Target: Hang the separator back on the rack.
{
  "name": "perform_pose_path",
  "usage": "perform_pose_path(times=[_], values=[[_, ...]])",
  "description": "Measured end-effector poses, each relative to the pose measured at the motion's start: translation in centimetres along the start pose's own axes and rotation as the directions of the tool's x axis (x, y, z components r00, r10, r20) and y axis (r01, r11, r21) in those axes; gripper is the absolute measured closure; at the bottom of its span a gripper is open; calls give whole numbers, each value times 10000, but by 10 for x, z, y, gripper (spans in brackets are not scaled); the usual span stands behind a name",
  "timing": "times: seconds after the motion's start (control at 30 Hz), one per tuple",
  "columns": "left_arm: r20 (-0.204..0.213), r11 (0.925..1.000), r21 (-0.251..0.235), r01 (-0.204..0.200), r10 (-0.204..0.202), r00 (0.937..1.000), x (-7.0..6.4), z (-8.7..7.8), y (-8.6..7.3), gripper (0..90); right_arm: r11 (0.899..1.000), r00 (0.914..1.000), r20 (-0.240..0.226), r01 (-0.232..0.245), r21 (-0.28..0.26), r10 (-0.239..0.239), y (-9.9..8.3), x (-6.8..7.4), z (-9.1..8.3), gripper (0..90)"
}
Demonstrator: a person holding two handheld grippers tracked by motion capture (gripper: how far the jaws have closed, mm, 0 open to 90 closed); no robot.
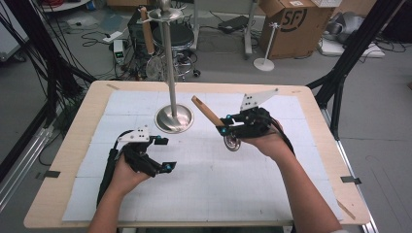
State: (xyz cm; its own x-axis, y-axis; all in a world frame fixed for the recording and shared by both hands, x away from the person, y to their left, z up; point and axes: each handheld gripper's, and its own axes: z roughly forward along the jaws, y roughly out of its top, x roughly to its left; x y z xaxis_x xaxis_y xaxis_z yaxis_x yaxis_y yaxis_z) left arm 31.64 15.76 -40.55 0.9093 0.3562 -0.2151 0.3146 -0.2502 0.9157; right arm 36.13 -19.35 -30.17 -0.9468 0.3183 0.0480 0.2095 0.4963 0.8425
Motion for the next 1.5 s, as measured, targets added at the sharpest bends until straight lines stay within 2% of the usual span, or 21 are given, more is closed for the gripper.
perform_pose_path(times=[0.3, 0.47, 0.67, 0.87, 1.1, 1.3, 1.5], values=[[44, 10000, 43, -25, 24, 10000, 0, 0, 0, 16, 9975, 9974, -536, 460, -537, -489, 29, -12, -7, 688], [37, 10000, 39, 2, -2, 10000, 0, 1, 0, 16, 9966, 9970, -630, 405, -720, -451, 39, -19, -9, 689], [32, 10000, 67, 14, -14, 10000, 1, 1, -1, 17, 9942, 9970, -616, 408, -994, -471, 52, -33, -13, 689], [49, 10000, 80, 10, -11, 10000, 1, 2, -1, 16, 9897, 9960, -515, 658, -1268, -728, 70, -41, -17, 688], [41, 10000, 64, 10, -11, 10000, 1, 1, -1, 16, 9848, 9970, -407, 578, -1635, -653, 94, -56, -24, 688], [21, 10000, -4, 71, -71, 10000, 2, 1, -1, 16, 9876, 9985, -138, 511, -1482, -538, 114, -67, -27, 688], [40, 10000, -6, 77, -77, 10000, 2, 0, -1, 16, 9861, 9993, 14, 375, -1620, -378, 126, -77, -28, 689]])
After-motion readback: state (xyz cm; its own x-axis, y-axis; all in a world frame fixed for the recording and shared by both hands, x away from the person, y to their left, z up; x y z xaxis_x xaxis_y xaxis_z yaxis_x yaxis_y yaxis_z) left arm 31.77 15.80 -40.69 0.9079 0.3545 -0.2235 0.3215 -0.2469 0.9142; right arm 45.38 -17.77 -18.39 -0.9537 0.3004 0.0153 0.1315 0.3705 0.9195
